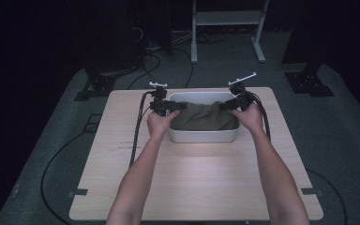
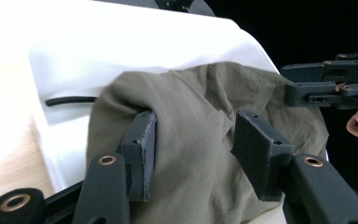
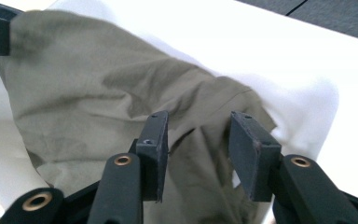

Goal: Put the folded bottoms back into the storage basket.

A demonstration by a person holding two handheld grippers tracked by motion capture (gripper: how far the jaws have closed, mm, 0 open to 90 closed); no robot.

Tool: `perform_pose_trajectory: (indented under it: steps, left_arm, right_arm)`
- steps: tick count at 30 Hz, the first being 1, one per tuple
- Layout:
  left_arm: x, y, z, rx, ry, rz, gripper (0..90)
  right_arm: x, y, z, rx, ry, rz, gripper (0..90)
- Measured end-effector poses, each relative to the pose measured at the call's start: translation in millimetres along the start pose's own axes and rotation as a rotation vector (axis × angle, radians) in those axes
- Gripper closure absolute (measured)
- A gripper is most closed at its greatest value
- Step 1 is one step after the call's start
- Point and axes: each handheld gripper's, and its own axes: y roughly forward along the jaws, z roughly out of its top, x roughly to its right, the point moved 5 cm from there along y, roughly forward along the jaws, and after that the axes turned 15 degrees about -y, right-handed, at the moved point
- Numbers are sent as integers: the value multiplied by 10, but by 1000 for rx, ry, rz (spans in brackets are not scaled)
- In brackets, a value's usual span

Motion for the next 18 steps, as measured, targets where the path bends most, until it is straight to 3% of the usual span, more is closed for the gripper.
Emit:
perform_pose_trajectory:
  steps: [8,18]
  left_arm:
    - [3,-147,54,36,-16,-27,495]
    - [46,-205,-57,40,-28,-83,511]
  right_arm:
    - [53,-133,-14,25,15,-12,616]
    - [-13,-258,-68,50,11,0,670]
